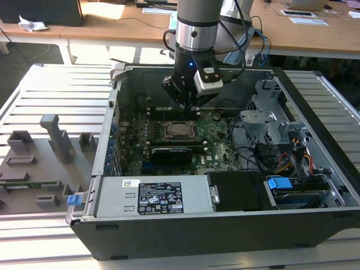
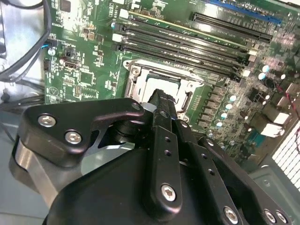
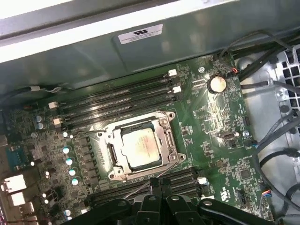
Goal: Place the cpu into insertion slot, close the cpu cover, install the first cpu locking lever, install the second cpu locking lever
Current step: 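Install the first cpu locking lever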
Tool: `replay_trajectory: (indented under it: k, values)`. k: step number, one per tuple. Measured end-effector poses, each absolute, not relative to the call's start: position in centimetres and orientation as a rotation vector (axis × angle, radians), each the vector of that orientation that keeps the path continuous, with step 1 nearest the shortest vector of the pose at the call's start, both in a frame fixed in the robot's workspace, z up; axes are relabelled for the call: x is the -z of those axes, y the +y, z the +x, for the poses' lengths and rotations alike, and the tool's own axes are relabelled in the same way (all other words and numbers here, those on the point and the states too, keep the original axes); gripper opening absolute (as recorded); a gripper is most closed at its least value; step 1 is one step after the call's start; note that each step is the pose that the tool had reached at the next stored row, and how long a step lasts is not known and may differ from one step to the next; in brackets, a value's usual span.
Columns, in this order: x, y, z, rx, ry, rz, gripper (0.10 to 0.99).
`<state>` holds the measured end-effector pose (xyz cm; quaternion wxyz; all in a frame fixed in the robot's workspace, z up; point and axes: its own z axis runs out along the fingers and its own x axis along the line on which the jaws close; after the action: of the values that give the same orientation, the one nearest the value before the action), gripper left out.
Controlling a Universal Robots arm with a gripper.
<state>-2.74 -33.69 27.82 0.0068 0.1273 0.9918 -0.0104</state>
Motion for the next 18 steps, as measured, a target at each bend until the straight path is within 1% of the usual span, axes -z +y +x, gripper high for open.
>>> replay_trajectory:
  k: [18]
  values:
    - [-27.82, -33.69, -2.74, 0.03, 3.125, 0.064, 0.106]
